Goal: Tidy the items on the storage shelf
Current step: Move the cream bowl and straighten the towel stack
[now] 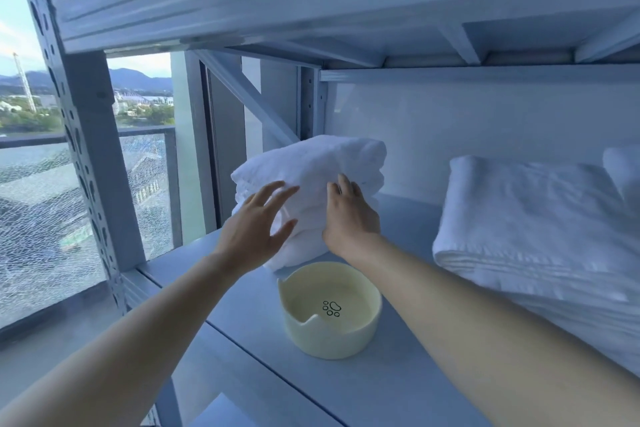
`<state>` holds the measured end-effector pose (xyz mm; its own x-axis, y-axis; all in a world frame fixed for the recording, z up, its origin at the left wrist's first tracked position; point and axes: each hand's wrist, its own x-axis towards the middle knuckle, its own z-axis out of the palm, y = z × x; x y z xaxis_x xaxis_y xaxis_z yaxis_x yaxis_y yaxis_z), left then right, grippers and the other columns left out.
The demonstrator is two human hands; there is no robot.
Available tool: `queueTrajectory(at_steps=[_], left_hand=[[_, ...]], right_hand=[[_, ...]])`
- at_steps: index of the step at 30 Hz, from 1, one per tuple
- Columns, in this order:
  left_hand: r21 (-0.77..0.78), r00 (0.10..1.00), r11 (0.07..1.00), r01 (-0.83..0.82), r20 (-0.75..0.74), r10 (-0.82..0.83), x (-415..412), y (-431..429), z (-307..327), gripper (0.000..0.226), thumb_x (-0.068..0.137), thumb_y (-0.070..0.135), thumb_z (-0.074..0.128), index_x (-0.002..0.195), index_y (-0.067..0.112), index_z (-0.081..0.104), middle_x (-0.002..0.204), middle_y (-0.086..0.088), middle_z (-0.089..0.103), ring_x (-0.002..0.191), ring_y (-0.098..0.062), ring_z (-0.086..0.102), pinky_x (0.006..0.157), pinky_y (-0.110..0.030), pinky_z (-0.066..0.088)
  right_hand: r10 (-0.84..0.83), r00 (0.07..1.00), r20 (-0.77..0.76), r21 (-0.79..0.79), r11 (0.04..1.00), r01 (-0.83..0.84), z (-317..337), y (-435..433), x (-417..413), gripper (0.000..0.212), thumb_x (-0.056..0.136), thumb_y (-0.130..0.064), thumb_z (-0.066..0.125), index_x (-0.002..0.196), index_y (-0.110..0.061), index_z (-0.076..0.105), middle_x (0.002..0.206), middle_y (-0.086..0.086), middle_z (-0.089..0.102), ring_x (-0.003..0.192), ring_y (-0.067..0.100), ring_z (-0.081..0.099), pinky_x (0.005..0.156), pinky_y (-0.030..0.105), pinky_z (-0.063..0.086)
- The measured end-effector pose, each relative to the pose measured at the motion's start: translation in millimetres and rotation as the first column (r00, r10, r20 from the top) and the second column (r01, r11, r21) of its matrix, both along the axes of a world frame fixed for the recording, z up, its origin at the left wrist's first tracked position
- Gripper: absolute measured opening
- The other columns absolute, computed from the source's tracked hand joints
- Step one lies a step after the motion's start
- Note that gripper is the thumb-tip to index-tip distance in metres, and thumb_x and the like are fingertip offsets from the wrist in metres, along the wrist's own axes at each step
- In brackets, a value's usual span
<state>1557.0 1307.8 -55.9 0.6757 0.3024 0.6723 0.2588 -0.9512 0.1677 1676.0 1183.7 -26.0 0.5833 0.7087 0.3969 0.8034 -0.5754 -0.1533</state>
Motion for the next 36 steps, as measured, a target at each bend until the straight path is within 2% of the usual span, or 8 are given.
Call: queueTrajectory(at_steps=[5, 11, 15, 17, 20, 24, 29, 36], left_hand=[[-0.023, 0.993, 0.996, -0.08, -0.094, 0.078, -8, -3, 3, 0.059, 0.087, 0.036, 0.059, 0.14, 0.04, 0.032, 0.147, 0.009, 0.033, 0.126, -0.019, 0.044, 0.074, -0.038, 0.056], [0.055, 0.966, 0.993, -0.107, -0.229, 0.117, -15, -3, -1, 0.09, 0.077, 0.027, 0.074, 0.145, 0.04, 0.017, 0.151, 0.007, 0.022, 0.125, -0.027, 0.044, 0.071, -0.037, 0.056], [0.087, 0.971, 0.992, -0.088, -0.215, 0.105, -14, -1, -12, 0.1, 0.069, 0.022, 0.08, 0.146, 0.037, 0.018, 0.152, 0.005, 0.018, 0.123, -0.032, 0.044, 0.072, -0.039, 0.055], [0.075, 0.978, 0.995, -0.07, -0.19, 0.083, -13, 1, -17, 0.102, 0.068, 0.022, 0.082, 0.146, 0.037, 0.017, 0.153, 0.006, 0.016, 0.122, -0.033, 0.045, 0.072, -0.04, 0.055], [0.076, 0.984, 0.996, -0.054, -0.164, 0.066, -11, 6, -22, 0.103, 0.067, 0.025, 0.082, 0.146, 0.039, 0.017, 0.154, 0.006, 0.014, 0.126, -0.032, 0.041, 0.071, -0.039, 0.055], [0.077, 0.991, 0.997, -0.023, -0.127, 0.033, -11, 12, -23, 0.103, 0.065, 0.031, 0.083, 0.145, 0.041, 0.019, 0.156, 0.006, 0.012, 0.135, -0.028, 0.03, 0.079, -0.04, 0.054], [0.038, 0.992, 0.999, -0.018, -0.126, 0.022, -3, 16, -24, 0.1, 0.064, 0.033, 0.083, 0.144, 0.039, 0.023, 0.156, 0.006, 0.013, 0.139, -0.025, 0.024, 0.09, -0.043, 0.05], [0.039, 0.996, 0.999, 0.016, -0.094, -0.013, 22, 14, -28, 0.092, 0.062, 0.034, 0.085, 0.139, 0.041, 0.034, 0.15, 0.002, 0.025, 0.13, -0.027, 0.035, 0.08, -0.036, 0.049]], right_hand=[[0.01, 0.999, -0.047, 0.018, 1.0, -0.01, 6, -24, -12, 0.042, 0.081, -0.003, 0.055, 0.119, -0.005, 0.039, 0.135, 0.007, 0.032, 0.122, 0.027, 0.034, 0.071, 0.036, 0.039], [-0.022, 0.999, -0.046, -0.095, 0.995, 0.018, -6, -37, -24, 0.042, 0.083, -0.005, 0.056, 0.122, -0.003, 0.039, 0.129, 0.01, 0.035, 0.117, 0.029, 0.038, 0.088, 0.041, 0.045], [-0.04, 0.992, -0.119, -0.123, 0.992, 0.026, -18, -39, -17, 0.039, 0.087, -0.012, 0.053, 0.124, -0.007, 0.04, 0.132, 0.009, 0.035, 0.12, 0.028, 0.039, 0.097, 0.045, 0.041], [-0.016, 0.982, -0.188, -0.106, 0.994, -0.004, -18, -36, -9, 0.046, 0.091, -0.022, 0.049, 0.133, -0.01, 0.035, 0.142, 0.007, 0.031, 0.128, 0.028, 0.037, 0.103, 0.045, 0.036], [0.03, 0.965, -0.261, -0.067, 0.997, -0.049, -15, -29, 0, 0.065, 0.095, -0.035, 0.044, 0.148, -0.015, 0.012, 0.157, 0.005, 0.006, 0.14, 0.028, 0.021, 0.112, 0.043, 0.026], [0.087, 0.97, -0.227, 0.071, 0.995, -0.073, -12, -19, 9, 0.075, 0.095, -0.041, 0.044, 0.149, -0.025, -0.004, 0.158, -0.001, -0.011, 0.144, 0.025, 0.009, 0.112, 0.044, 0.026], [0.116, 0.965, -0.236, 0.051, 0.993, -0.107, -17, -7, 21, 0.082, 0.092, -0.043, 0.05, 0.148, -0.032, -0.01, 0.158, -0.003, -0.013, 0.144, 0.026, 0.012, 0.111, 0.043, 0.029], [0.009, 0.961, -0.276, -0.009, 1.0, -0.012, -13, 13, 38, 0.085, 0.092, -0.038, 0.05, 0.147, -0.031, -0.014, 0.158, 0.0, -0.009, 0.14, 0.03, 0.023, 0.109, 0.046, 0.034]])
